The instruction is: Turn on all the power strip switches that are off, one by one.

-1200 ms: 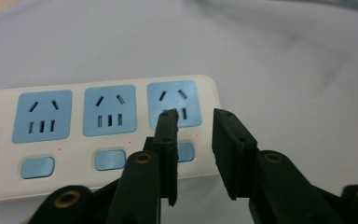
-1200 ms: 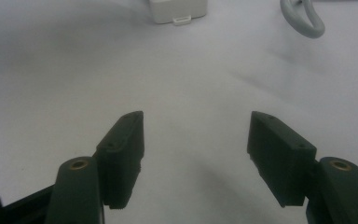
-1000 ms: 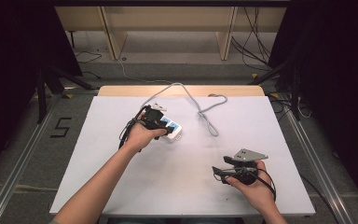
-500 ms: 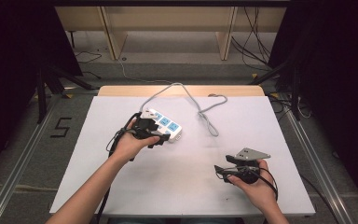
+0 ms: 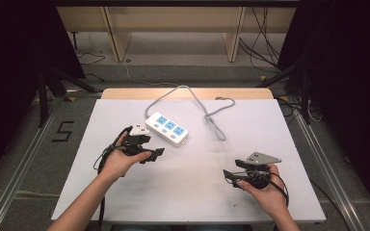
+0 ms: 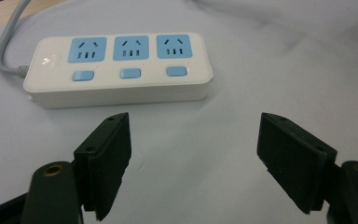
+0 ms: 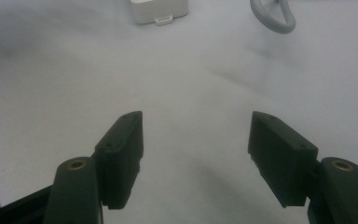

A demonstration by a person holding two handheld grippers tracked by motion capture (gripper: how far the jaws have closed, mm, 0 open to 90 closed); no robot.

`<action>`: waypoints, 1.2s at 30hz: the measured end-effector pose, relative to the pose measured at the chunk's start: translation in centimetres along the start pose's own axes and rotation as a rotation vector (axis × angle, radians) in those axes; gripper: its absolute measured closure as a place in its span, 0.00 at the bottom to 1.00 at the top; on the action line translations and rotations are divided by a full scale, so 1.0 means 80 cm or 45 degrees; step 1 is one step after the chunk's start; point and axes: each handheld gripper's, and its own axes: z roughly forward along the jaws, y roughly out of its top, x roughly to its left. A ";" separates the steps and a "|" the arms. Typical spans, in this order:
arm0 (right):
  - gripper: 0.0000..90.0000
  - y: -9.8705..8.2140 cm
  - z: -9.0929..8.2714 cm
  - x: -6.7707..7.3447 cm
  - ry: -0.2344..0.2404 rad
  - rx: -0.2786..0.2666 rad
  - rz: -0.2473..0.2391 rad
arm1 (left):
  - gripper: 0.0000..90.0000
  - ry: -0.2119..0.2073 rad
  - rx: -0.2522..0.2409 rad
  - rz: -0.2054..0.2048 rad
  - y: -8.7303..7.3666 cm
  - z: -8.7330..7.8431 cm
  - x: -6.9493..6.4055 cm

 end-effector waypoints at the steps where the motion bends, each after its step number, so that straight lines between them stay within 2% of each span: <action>1: 0.41 0.000 0.000 0.000 0.000 0.000 -0.001 | 0.28 0.005 -0.004 -0.002 -0.003 -0.002 0.001; 5: 0.41 0.000 0.000 0.000 -0.002 0.000 0.000 | 0.28 0.024 -0.006 0.006 -0.013 -0.010 0.004; 15: 0.40 -0.001 -0.002 -0.002 -0.001 -0.004 0.002 | 0.27 0.035 -0.032 0.033 -0.038 -0.025 0.004; 21: 0.39 -0.001 -0.002 -0.002 0.006 -0.008 0.000 | 0.25 0.046 -0.053 0.006 -0.053 -0.039 0.010; 26: 0.38 -0.003 -0.003 -0.005 0.011 -0.020 0.007 | 0.20 0.082 -0.057 -0.001 -0.069 -0.050 0.015; 28: 0.37 -0.004 -0.004 -0.007 0.003 -0.028 0.011 | 0.18 0.107 -0.057 0.006 -0.076 -0.051 0.015; 32: 0.37 -0.006 -0.005 -0.011 -0.019 -0.027 0.023 | 0.17 0.122 -0.056 0.008 -0.081 -0.054 0.015; 36: 0.37 -0.006 -0.006 -0.012 -0.032 -0.032 0.024 | 0.17 0.136 -0.050 -0.011 -0.085 -0.053 0.017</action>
